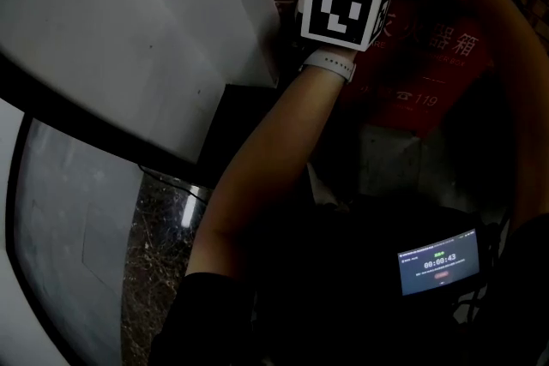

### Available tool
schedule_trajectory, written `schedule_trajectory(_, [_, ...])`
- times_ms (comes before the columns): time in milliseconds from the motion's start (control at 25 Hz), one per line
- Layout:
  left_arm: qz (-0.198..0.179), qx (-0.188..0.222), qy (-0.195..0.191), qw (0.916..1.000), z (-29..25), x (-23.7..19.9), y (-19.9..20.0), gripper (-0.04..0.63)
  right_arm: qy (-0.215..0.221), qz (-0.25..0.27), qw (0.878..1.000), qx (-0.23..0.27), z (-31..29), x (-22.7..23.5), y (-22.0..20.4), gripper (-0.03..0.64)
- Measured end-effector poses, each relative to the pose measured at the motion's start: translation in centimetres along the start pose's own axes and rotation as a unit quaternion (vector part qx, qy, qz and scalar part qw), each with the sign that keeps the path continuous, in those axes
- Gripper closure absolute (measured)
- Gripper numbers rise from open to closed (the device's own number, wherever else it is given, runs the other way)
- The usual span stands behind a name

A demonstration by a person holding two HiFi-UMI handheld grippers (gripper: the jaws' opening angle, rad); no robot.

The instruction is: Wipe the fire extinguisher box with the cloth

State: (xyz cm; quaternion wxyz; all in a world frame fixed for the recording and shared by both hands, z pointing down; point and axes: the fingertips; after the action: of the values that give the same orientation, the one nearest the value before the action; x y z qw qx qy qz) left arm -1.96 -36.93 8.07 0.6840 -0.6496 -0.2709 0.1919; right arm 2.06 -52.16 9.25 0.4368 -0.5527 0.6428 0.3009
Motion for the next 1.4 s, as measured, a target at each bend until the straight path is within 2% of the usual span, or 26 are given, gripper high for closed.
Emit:
schedule_trajectory(400, [0.03,-0.002,-0.011,0.9995,-0.2,0.3,-0.1,0.596,0.04,0.0,0.999,0.033,2.8,-2.5,2.3,0.583])
schedule_trajectory(880, [0.053,-0.005,-0.004,0.9986,-0.3,0.0,0.0,0.597,0.044,0.015,0.997,0.062,8.1,-5.2,4.5,0.586])
schedule_trajectory(1040, [0.068,-0.01,0.0,0.9976,-0.2,-0.1,-0.2,0.597,0.061,0.029,0.996,0.059,9.4,-6.3,5.1,0.585])
schedule_trajectory(1400, [0.046,-0.019,0.012,0.9987,-0.5,0.0,-0.5,0.597,0.052,0.056,0.996,0.039,12.2,-7.9,6.0,0.586])
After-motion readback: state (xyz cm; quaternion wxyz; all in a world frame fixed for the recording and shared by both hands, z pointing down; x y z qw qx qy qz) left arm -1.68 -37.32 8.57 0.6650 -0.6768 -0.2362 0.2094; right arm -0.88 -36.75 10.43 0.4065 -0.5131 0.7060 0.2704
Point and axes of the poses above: the fingertips, and each gripper's own axes: z backward along the fingers, x to its right, y out of its top, and after that the axes turned 4 degrees about x, right-handed
